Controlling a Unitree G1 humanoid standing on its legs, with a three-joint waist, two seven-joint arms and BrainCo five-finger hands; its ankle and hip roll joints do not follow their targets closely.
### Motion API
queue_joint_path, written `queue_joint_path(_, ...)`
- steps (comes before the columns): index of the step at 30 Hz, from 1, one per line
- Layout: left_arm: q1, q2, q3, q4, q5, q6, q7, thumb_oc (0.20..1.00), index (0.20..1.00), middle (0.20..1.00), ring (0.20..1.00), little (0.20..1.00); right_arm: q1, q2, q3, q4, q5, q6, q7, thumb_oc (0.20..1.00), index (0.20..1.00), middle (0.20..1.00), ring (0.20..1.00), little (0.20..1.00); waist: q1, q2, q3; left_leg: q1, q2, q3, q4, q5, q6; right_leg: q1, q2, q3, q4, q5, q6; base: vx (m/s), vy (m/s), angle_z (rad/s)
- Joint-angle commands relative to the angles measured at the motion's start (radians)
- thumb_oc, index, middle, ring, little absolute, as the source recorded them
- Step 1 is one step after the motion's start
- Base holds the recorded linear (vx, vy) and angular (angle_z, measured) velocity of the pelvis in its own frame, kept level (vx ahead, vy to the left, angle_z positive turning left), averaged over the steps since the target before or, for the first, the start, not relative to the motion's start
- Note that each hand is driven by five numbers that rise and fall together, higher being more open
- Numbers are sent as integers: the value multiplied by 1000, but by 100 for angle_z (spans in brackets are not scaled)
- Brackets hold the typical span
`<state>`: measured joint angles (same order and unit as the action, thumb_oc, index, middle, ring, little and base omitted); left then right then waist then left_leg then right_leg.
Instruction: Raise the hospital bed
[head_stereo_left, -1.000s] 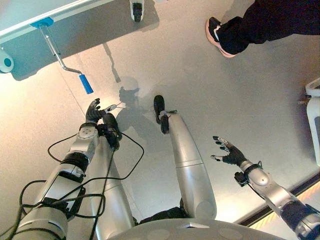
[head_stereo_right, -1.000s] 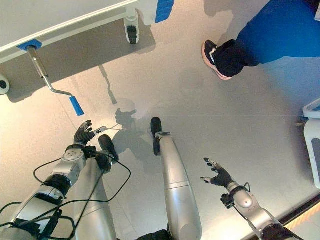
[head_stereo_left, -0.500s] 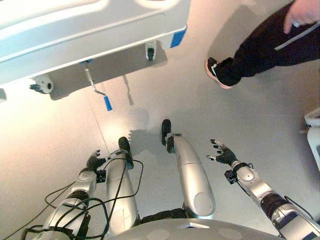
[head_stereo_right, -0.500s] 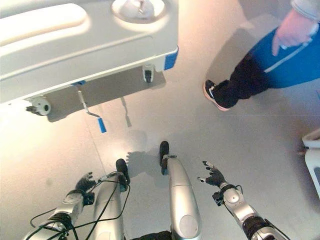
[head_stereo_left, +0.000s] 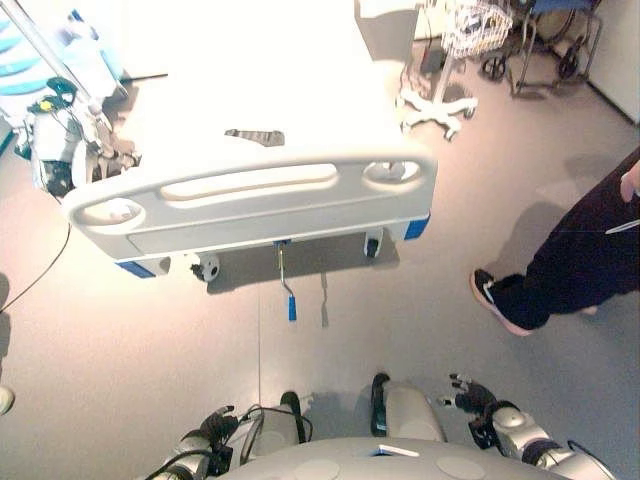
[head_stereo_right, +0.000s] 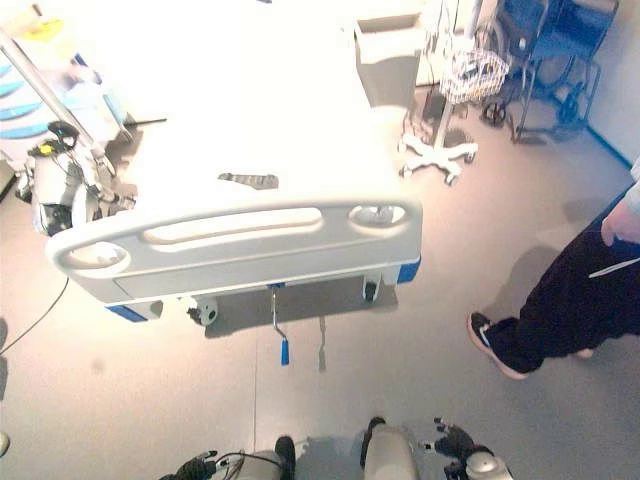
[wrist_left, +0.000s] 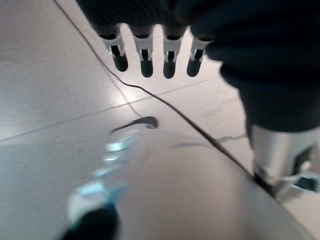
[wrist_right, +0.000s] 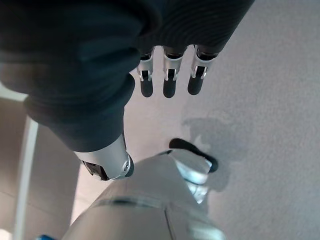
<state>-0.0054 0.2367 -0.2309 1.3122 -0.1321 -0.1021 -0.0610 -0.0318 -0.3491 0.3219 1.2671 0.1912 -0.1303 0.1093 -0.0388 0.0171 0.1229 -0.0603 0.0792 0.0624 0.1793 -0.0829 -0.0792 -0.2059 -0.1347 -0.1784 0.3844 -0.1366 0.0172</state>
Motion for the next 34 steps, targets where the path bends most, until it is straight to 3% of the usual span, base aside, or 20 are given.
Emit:
queue_joint_path(1, -14, -1, 5, -9, 0, -24, 18, 1000, 1000, 1000, 1000, 1000, -38, -3, -26, 14, 46, 3, 7, 1000, 1000, 1000, 1000, 1000, -3, -19, -1, 1, -23, -4, 8, 31, 1, 87, -6, 12, -222, 153, 89, 81, -1, 5)
queue_joint_path(10, -24, -24, -32, -31, 16, -50, 64, 1000, 1000, 1000, 1000, 1000, 2, 40, -26, 21, 66, -2, -10, 1000, 1000, 1000, 1000, 1000, -1, -21, -82, 116, -24, 5, -151, 76, -8, 207, 21, -10, -363, 179, 103, 77, -6, 5)
queue_joint_path(19, -16, -34, -24, -31, -15, -59, 68, 1000, 1000, 1000, 1000, 1000, 21, 53, -24, 28, 57, -6, -23, 1000, 1000, 1000, 1000, 1000, 5, -35, -102, 138, -23, 3, -170, 83, -9, 248, 25, -19, -397, 182, 104, 17, -7, 2)
queue_joint_path(34, -36, -22, -13, -11, -34, -51, 54, 1000, 1000, 1000, 1000, 1000, 22, 45, -18, 37, 22, 0, -20, 1000, 1000, 1000, 1000, 1000, -7, -32, -125, 156, -18, 16, -184, 90, -10, 273, 31, -16, -416, 183, 104, 0, 0, 0)
